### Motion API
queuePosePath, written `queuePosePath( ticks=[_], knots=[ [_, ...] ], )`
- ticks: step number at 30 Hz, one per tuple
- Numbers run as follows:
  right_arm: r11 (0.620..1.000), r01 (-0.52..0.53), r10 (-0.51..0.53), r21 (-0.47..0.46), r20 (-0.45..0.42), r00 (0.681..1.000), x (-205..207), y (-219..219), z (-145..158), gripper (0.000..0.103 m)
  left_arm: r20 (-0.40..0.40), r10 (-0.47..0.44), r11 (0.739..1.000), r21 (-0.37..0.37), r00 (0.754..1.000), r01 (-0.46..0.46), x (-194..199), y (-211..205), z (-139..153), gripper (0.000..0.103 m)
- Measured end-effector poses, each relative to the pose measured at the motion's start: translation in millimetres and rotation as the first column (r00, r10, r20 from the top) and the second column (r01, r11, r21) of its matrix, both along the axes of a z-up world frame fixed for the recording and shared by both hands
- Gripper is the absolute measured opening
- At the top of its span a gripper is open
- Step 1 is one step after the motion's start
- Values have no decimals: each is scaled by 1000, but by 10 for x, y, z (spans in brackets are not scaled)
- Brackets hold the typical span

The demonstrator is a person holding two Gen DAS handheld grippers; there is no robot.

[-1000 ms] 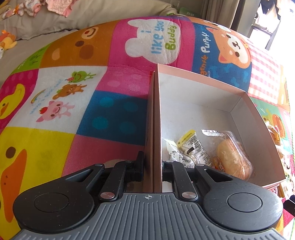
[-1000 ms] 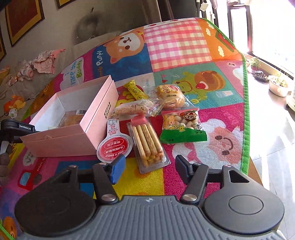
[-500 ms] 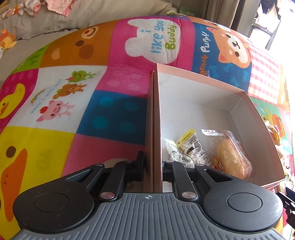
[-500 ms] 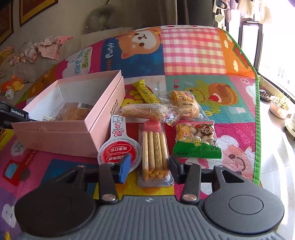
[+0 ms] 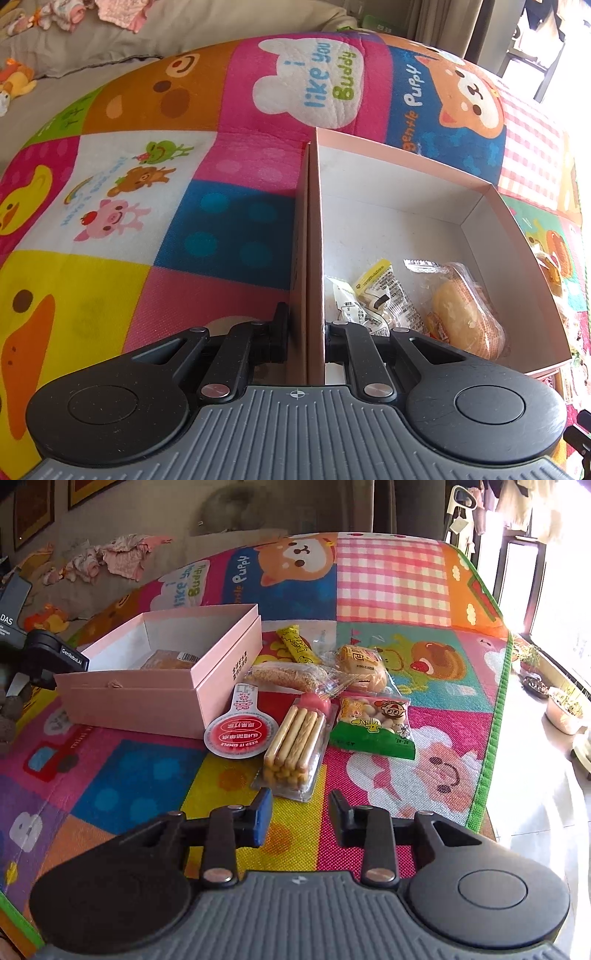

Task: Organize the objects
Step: 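Move the right gripper back over the remaining snacks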

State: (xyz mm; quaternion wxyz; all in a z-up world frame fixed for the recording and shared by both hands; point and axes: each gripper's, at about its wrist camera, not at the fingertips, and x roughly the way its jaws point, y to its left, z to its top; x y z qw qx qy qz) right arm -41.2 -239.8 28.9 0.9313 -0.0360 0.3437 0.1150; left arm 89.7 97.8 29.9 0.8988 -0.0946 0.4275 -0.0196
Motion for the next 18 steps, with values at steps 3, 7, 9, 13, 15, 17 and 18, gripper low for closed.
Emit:
queuePosePath(
  ticks=[3, 7, 9, 13, 15, 17, 18],
  knots=[
    [1000, -20, 20, 23, 20, 1000, 19, 37, 44, 39, 0, 0, 1000, -1, 1000, 0, 1, 1, 3, 13],
    [1000, -27, 27, -4, 30, 999, 144, 189, 49, 41, 1, 0, 1000, -5, 1000, 0, -1, 2, 3, 13],
    [1000, -6, 6, 16, 11, 1000, 260, 192, 31, 41, 1, 0, 1000, -5, 1000, 0, 1, 1, 5, 13],
    [996, 51, -48, 69, -40, 998, 474, 85, -29, 41, 1, 0, 1000, -8, 1000, 0, 0, 4, 3, 14],
    [995, 57, -52, 80, -60, 997, 495, 32, -42, 38, 1, 0, 1000, -9, 1000, 0, 1, 5, 3, 14],
    [997, 45, -40, 62, -77, 996, 458, 5, -57, 33, 1, 0, 1000, -9, 1000, 0, 0, 5, 3, 14],
    [998, 43, -39, 48, -81, 996, 419, -5, -64, 32, 2, 0, 1000, -9, 1000, 0, 0, 4, 3, 14]
  ],
)
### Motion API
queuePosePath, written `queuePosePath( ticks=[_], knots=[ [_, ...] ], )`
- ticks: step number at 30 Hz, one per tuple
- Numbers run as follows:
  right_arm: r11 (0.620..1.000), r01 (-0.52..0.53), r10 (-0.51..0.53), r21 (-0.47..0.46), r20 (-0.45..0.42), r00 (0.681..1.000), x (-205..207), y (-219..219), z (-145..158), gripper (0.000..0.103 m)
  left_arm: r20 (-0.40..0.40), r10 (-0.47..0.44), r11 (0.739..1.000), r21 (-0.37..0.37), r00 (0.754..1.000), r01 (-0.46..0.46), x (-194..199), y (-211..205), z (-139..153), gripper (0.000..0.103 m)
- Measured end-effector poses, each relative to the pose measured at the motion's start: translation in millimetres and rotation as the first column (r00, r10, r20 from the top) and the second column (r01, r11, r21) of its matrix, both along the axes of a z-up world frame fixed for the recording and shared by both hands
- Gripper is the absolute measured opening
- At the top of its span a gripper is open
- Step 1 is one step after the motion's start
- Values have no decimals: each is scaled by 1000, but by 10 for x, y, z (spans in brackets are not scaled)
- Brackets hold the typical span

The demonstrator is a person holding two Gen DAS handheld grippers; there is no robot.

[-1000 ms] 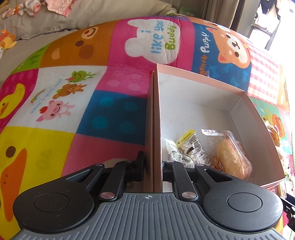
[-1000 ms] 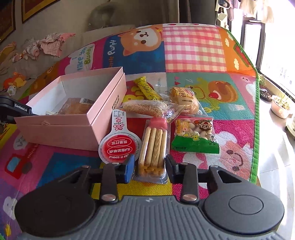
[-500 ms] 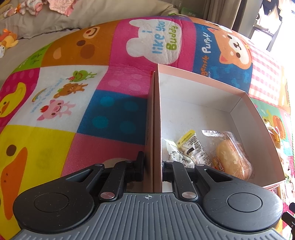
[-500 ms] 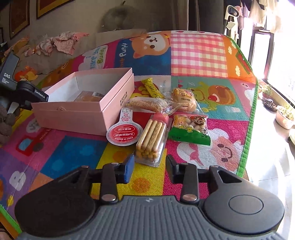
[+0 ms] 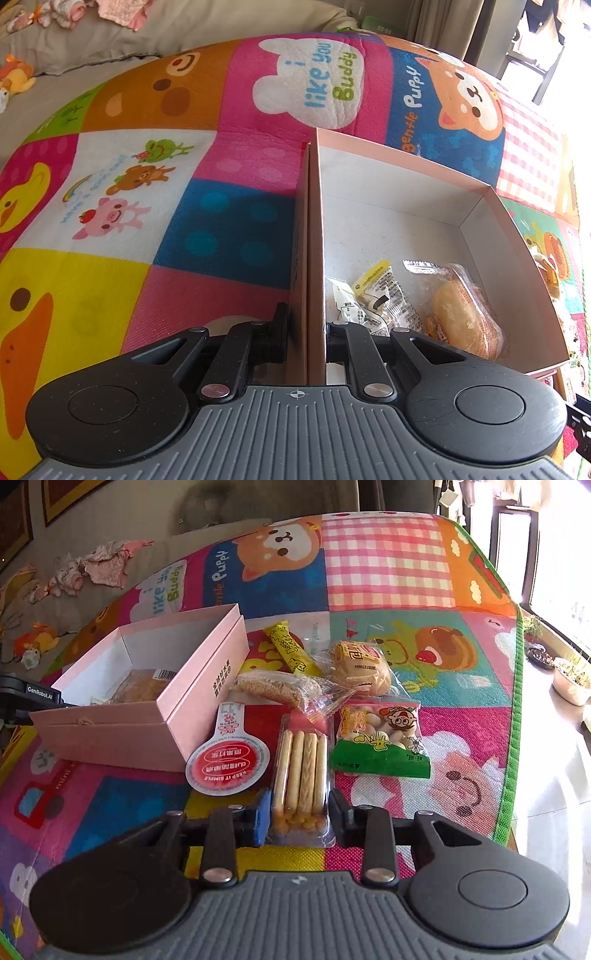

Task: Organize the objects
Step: 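Move the right gripper back over the remaining snacks, then grasp the round bun in the yellow-labelled bag with the right gripper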

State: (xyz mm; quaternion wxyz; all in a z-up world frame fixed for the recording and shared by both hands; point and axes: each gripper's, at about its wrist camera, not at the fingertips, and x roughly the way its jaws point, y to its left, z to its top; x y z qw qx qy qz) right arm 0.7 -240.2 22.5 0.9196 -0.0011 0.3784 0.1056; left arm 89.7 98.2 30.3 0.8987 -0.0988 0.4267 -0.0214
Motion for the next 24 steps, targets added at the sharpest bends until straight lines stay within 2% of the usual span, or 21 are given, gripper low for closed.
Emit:
queuePosePath(
  ticks=[4, 7, 9, 11, 16, 18, 24],
  knots=[
    [999, -45, 45, -12, -19, 999, -223, -47, 7, 33, 1, 0, 1000, -1, 1000, 0, -5, -2, -3, 14],
    [992, -120, 122, 45, -56, 991, -371, -91, 64, 33, 1, 0, 1000, 1, 1000, 0, -6, -3, -7, 14],
    [987, -148, 149, 64, -26, 988, -453, -113, 153, 33, 1, 1, 1000, 1, 1000, -1, -5, -5, -7, 14],
    [990, -127, 126, 59, 30, 992, -455, -159, 254, 35, 1, 1, 1000, 1, 1000, -1, -6, -3, -7, 14],
    [999, 25, -30, 47, 101, 994, -84, -349, 345, 55, 0, -1, 1000, 2, 1000, 1, -5, -1, -9, 14],
    [997, 63, -67, 39, 94, 993, 103, -397, 295, 59, 0, -2, 1000, 1, 1000, 2, -4, 0, -9, 14],
    [993, 114, -114, 12, 20, 993, 614, -483, 68, 59, 0, -4, 1000, 2, 1000, 4, -2, -1, -9, 14]
  ],
)
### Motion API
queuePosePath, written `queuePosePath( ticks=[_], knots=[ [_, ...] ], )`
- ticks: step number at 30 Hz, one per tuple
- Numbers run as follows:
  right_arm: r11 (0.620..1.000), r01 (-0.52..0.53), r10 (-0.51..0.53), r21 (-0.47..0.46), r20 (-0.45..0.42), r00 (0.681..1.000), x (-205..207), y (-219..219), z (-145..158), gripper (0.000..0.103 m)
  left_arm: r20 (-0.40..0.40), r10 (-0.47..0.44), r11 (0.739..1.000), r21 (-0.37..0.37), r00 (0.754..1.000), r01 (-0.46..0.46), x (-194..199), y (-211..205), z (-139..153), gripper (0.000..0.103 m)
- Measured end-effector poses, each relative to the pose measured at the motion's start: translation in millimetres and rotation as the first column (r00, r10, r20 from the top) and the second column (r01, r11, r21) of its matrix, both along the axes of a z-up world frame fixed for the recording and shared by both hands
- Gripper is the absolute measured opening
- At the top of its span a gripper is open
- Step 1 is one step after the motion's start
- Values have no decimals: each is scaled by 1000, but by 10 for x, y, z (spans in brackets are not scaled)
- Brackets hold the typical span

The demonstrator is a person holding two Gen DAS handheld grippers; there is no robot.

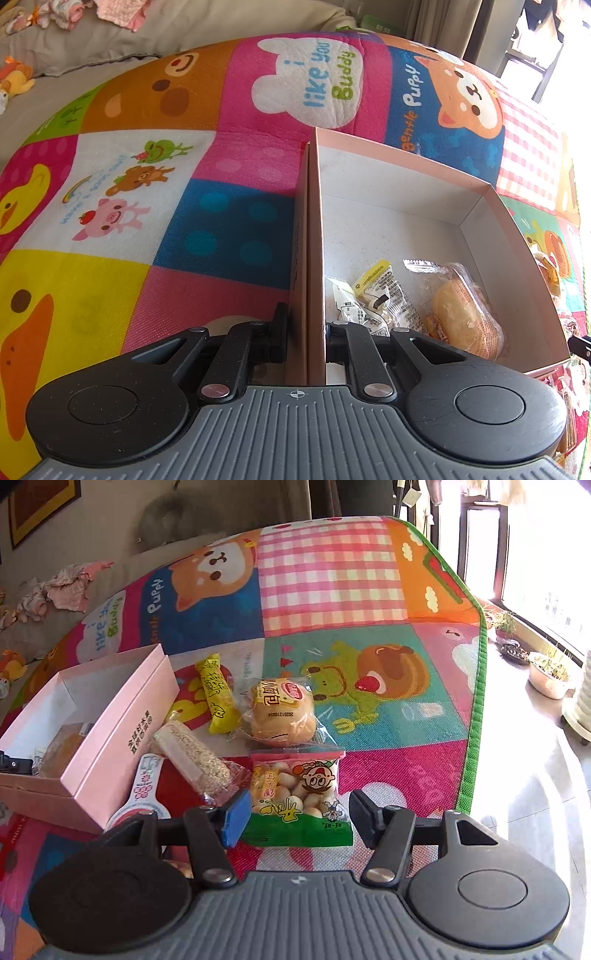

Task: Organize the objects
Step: 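Grasp the round bun in the yellow-labelled bag with the right gripper, then carry the round bun into the pink box and release it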

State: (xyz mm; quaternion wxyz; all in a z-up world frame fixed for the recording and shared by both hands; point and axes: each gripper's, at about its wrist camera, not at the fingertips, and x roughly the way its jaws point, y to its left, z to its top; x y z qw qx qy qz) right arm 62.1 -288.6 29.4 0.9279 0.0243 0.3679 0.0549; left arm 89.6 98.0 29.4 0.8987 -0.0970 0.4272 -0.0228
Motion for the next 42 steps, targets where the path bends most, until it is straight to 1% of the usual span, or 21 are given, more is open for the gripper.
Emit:
queuePosePath(
  ticks=[1, 5, 8, 9, 10, 11, 13, 15, 16, 20, 22, 25, 29, 31, 34, 36, 38, 42],
  knots=[
    [1000, 10, -10, 7, 3, 1000, 64, -16, -3, 59, -1, -1, 1000, 2, 1000, 1, 3, -3, 2, 14],
    [995, 19, -21, 102, 12, 1000, 393, -89, 99, 59, -5, -3, 1000, 7, 1000, 3, 12, -10, 12, 14],
    [994, 3, -2, 108, -6, 1000, 689, -43, 125, 59, -6, -3, 1000, 7, 1000, 3, 10, -7, 12, 14],
    [994, 3, -2, 108, -13, 1000, 779, -23, 116, 62, -7, -1, 1000, 6, 1000, 1, 12, -8, 13, 14],
    [993, -1, 4, 117, -25, 1000, 867, -3, 100, 70, -7, 0, 1000, 7, 1000, 0, 13, -9, 14, 13],
    [991, -11, 17, 131, -47, 999, 950, 18, 66, 71, -7, 0, 1000, 8, 1000, 0, 16, -11, 13, 13],
    [990, -16, 28, 138, -84, 996, 1063, 75, -16, 70, -7, -1, 1000, 8, 1000, 1, 18, -9, 11, 13],
    [991, -26, 40, 133, -102, 994, 1109, 136, -74, 70, -7, -6, 1000, 7, 1000, 6, 18, -4, 11, 13],
    [992, -31, 43, 120, -102, 994, 1103, 166, -73, 63, -8, -7, 1000, 7, 1000, 7, 18, -3, 11, 13],
    [998, -52, 54, 44, -55, 997, 912, 251, 58, 60, -5, -13, 1000, 10, 1000, 13, 21, -3, 8, 13],
    [997, -77, 78, 26, -24, 997, 713, 258, 199, 60, -4, -14, 1000, 9, 1000, 14, 25, 0, 7, 13],
    [992, -123, 123, -7, 18, 992, 305, 279, 414, 60, -4, -14, 1000, 10, 1000, 14, 31, 2, 6, 13],
    [982, -185, 185, 33, 2, 983, -284, 284, 604, 60, -4, -11, 1000, 5, 1000, 11, 39, 2, 6, 13],
    [971, -234, 234, 58, -6, 972, -613, 339, 671, 60, -3, -11, 1000, 4, 1000, 11, 43, 1, 7, 13],
    [947, -302, 306, 110, -21, 952, -939, 482, 723, 60, -3, -9, 1000, 4, 1000, 9, 44, 3, 8, 13],
    [928, -341, 349, 152, -29, 937, -1054, 604, 744, 60, -5, -8, 1000, 4, 1000, 8, 45, 4, 10, 13],
    [915, -367, 373, 169, -6, 928, -1100, 728, 790, 60, -6, -9, 1000, 4, 1000, 9, 44, 3, 11, 13],
    [910, -379, 376, 172, 46, 925, -927, 921, 949, 60, -9, -15, 1000, 12, 1000, 15, 39, -8, 16, 13]
  ],
)
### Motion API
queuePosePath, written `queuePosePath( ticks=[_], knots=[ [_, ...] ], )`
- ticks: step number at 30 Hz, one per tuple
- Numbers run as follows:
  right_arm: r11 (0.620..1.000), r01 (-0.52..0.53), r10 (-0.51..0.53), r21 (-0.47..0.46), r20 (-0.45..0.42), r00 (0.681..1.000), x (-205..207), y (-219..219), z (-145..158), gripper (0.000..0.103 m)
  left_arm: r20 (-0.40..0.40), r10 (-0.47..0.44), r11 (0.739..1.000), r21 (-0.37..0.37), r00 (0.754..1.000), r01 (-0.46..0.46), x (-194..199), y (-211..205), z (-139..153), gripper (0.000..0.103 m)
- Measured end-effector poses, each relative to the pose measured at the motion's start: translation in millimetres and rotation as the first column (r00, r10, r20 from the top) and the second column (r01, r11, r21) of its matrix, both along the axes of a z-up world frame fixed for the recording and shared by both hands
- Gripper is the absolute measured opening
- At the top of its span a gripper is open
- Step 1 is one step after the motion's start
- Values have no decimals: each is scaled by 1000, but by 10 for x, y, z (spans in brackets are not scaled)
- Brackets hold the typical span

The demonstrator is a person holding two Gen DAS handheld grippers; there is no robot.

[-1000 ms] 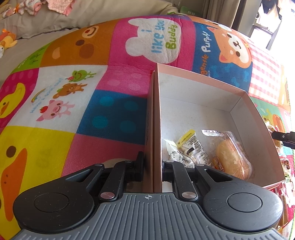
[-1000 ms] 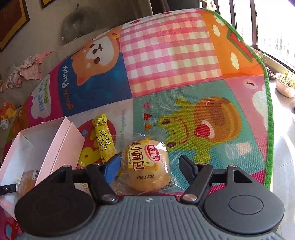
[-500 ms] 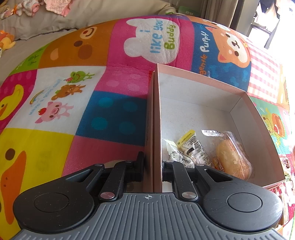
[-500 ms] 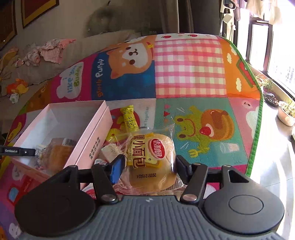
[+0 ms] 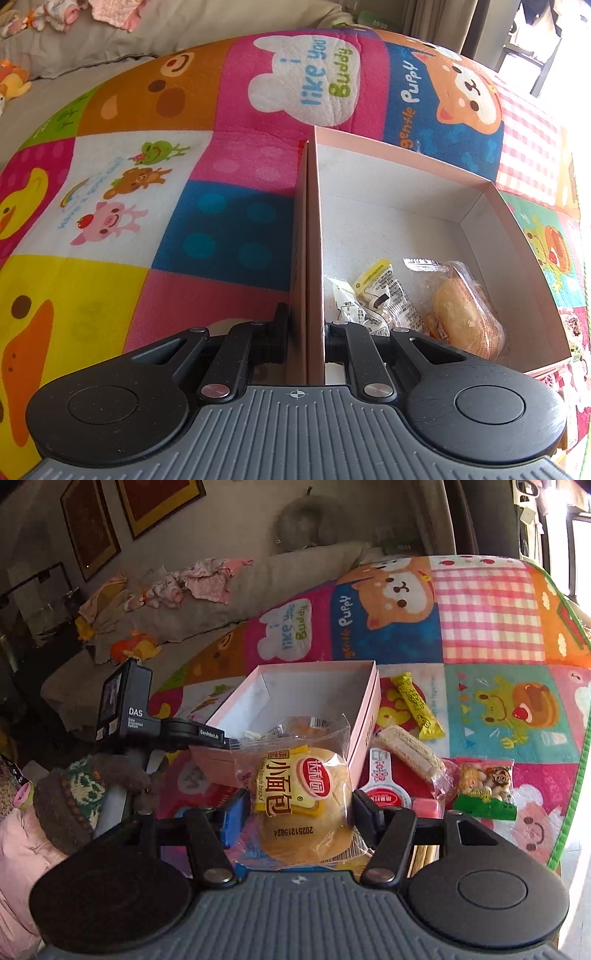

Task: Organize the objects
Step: 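Carry the round bun into the pink box and release it, then move the right gripper back over the remaining snacks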

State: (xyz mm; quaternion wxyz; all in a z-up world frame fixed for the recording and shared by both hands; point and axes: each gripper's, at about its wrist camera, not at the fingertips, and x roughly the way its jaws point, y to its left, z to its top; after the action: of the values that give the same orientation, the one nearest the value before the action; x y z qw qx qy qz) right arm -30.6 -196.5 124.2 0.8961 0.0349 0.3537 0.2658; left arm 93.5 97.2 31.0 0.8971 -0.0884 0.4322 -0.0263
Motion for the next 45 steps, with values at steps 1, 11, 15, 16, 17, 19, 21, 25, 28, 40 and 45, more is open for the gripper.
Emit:
queuePosePath(
  ticks=[1, 11, 15, 16, 17, 19, 21, 25, 28, 40, 45],
  knots=[
    [1000, 0, 0, -1, 12, 1000, 94, 59, 55, 60, 0, -1, 1000, 1, 1000, 1, -1, 0, -1, 13],
    [999, -7, 6, 32, 39, 999, 1247, 888, 583, 60, 7, -3, 1000, -5, 1000, 3, -19, 9, -12, 14],
    [1000, 22, -21, -12, 58, 998, 1485, 1062, 557, 64, 7, -3, 1000, -7, 1000, 3, -19, 9, -10, 14],
    [999, 28, -26, -19, 60, 998, 1497, 1043, 541, 64, 8, -4, 1000, -8, 1000, 4, -24, 9, -11, 14],
    [999, 30, -29, -23, 62, 998, 1492, 1000, 524, 65, 10, -5, 1000, -8, 1000, 5, -27, 10, -12, 14],
    [998, 43, -40, -37, 74, 996, 1451, 881, 484, 69, 13, -5, 1000, -9, 1000, 6, -32, 12, -16, 14],
    [996, 64, -58, -69, 91, 994, 1372, 734, 435, 71, 16, -4, 1000, -8, 1000, 4, -39, 10, -16, 14],
    [989, 105, -95, -102, 98, 991, 1176, 325, 299, 74, 19, -1, 1000, -12, 1000, 1, -36, 16, -22, 14],
    [981, 154, -144, -114, 88, 986, 1008, -24, 148, 76, 19, 1, 1000, -11, 1000, -1, -28, 14, -20, 14],
    [948, 255, -255, -191, 25, 967, 353, -664, -602, 77, 12, 5, 1000, 1, 1000, -5, -33, -2, -11, 13],
    [960, 241, -245, -146, -9, 970, 119, -643, -799, 77, 12, 7, 1000, 8, 1000, -7, -37, -13, -11, 13]
  ],
)
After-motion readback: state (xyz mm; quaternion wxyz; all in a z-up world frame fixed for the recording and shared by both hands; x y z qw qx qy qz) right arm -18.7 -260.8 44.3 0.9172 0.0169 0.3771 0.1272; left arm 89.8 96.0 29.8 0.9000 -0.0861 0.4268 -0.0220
